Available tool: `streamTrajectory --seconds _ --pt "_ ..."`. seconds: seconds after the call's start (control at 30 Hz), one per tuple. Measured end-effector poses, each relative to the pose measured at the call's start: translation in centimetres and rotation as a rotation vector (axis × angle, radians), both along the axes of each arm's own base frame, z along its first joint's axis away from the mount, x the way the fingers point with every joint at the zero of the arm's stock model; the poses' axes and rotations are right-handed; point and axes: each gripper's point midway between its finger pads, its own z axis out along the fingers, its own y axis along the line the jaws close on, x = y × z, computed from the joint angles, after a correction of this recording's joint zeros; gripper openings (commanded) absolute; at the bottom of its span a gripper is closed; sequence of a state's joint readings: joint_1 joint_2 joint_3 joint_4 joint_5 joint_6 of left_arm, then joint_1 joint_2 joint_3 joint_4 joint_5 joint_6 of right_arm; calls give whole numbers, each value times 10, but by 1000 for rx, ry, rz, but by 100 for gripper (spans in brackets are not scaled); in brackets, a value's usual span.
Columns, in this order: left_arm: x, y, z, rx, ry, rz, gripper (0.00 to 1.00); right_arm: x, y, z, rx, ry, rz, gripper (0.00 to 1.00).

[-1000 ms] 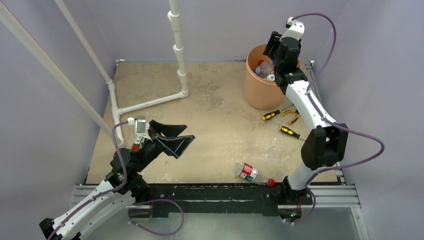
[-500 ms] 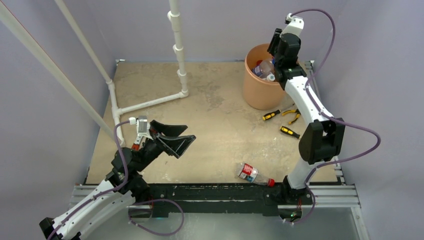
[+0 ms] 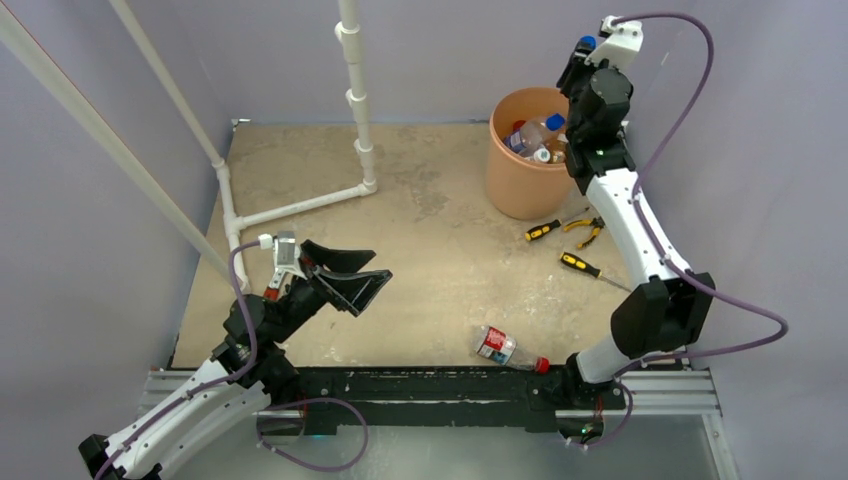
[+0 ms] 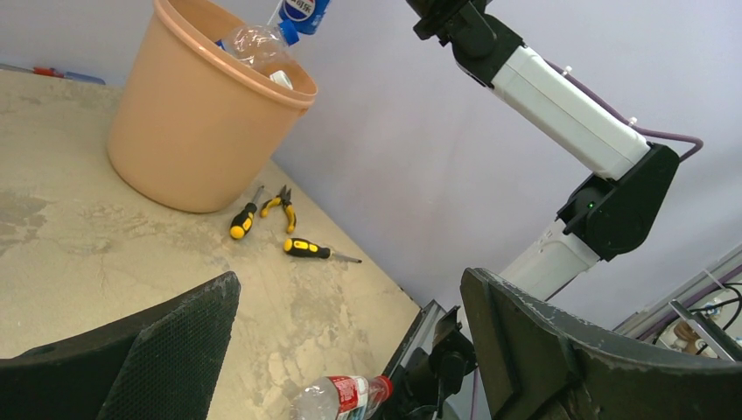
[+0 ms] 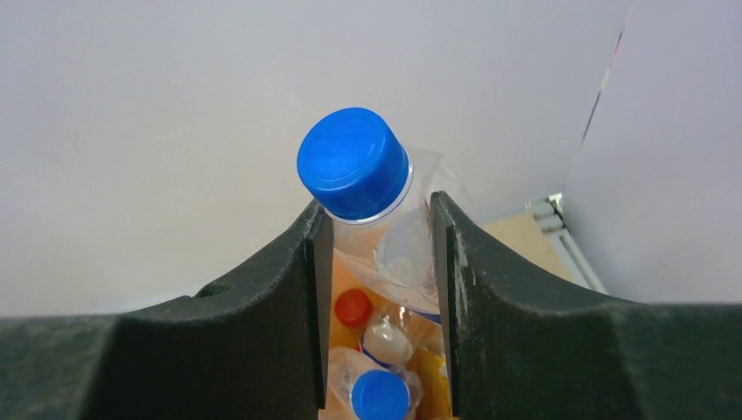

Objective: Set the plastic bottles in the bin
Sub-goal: Place the plastic bottle in the trash bin.

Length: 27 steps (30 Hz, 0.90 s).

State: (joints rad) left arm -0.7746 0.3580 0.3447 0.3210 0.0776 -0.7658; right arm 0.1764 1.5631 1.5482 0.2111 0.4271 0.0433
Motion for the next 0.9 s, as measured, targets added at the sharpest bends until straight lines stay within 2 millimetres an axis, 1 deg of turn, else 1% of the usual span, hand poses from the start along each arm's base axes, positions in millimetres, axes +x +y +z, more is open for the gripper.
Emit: streamTrajectory --seconds 0.07,0.1,0.17,0.23,0.43,0.53,0.7,0.83,0.87,0.9 --pt "0 0 0 0 1 0 97 -4 2 13 -2 -39 15 10" --pt "0 0 0 0 0 0 97 -4 4 16 -2 -53 29 9" --pt "0 0 0 0 0 0 97 -2 8 14 -5 -63 51 9" --pt "0 0 0 0 1 0 97 1 12 2 -12 -57 73 9" --pt "0 1 -5 1 4 4 97 14 25 -51 -39 -12 136 8" --pt "1 1 -5 0 4 7 98 19 28 -70 -46 -9 164 8" --pt "3 -1 -7 5 8 8 98 19 28 -84 -8 -38 207 8" --pt "4 -2 -11 15 17 8 98 16 24 -87 26 -77 222 9" --pt "4 -2 -11 15 18 8 98 15 23 -87 34 -82 224 11" --pt "5 -3 -11 16 19 8 98 15 22 -87 43 -84 226 16"
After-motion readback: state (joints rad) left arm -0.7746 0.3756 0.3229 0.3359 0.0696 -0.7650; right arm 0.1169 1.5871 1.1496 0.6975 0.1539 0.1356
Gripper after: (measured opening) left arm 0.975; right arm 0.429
